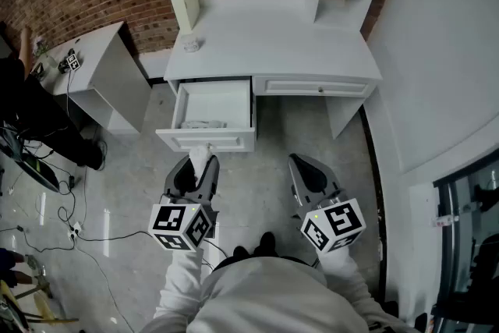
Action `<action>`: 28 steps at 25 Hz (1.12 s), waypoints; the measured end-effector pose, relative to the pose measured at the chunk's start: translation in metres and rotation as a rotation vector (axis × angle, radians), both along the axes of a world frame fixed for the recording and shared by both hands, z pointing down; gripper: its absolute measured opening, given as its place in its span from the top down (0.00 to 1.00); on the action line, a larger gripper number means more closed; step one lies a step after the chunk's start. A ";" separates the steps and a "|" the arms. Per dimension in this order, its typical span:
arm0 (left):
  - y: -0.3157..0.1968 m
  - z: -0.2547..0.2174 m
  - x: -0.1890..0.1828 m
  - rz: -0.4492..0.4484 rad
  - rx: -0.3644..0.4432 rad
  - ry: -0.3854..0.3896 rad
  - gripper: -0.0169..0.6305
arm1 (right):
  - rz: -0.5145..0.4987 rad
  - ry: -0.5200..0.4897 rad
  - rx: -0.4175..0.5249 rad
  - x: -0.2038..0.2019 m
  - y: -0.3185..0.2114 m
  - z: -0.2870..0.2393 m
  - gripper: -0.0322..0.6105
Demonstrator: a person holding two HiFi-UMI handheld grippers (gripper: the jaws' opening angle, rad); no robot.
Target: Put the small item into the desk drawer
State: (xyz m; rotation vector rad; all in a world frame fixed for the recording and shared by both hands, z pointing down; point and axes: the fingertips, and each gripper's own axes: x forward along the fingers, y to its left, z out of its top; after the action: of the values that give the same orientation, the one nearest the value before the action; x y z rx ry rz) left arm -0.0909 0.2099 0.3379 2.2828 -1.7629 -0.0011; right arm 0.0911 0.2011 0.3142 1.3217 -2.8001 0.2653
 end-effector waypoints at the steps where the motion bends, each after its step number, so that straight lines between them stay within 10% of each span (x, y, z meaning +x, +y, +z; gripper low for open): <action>1: -0.001 0.001 0.000 -0.002 0.000 0.003 0.68 | 0.000 -0.003 0.000 0.000 -0.001 0.001 0.91; 28: -0.036 -0.014 0.003 -0.055 0.048 0.003 0.68 | 0.046 -0.069 -0.027 0.041 -0.028 0.004 0.91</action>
State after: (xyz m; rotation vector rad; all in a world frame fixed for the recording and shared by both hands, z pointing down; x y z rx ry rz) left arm -0.0874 0.1743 0.3237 2.2649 -1.8427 -0.0574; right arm 0.1325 0.1728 0.3184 1.3986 -2.8143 0.3562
